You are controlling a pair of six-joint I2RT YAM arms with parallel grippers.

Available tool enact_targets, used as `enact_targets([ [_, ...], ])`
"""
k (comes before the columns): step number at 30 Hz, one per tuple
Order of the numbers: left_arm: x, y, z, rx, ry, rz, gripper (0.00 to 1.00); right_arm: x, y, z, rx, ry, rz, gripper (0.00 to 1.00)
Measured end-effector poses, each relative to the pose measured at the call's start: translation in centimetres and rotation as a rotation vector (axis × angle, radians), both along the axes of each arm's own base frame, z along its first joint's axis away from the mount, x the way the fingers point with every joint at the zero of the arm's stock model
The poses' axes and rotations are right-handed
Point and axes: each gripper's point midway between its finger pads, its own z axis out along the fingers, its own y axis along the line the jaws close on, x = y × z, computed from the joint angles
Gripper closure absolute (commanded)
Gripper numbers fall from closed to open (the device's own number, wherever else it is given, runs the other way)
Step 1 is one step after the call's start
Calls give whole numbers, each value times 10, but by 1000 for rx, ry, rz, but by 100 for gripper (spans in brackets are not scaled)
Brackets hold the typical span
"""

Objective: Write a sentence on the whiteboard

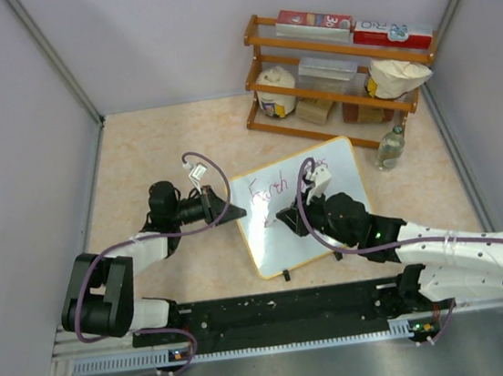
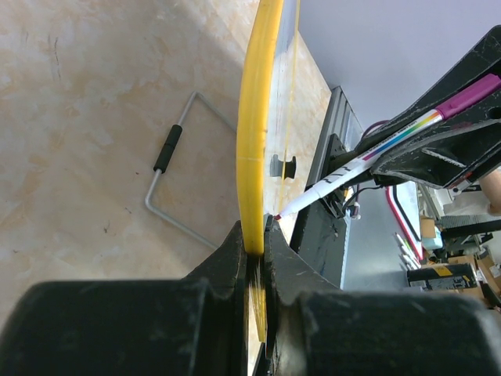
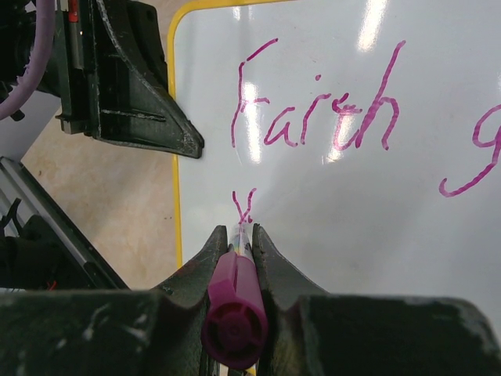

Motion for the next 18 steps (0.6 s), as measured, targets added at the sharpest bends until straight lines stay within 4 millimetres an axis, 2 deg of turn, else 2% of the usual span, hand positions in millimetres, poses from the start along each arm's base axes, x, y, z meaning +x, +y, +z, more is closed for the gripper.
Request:
enact_targets([
  [13,0,0,0,0,-1,-1,100,-6,5,-4,-3,15,44,100],
  [18,0,0,0,0,-1,-1,100,-10,5,6,25,4,60,100],
])
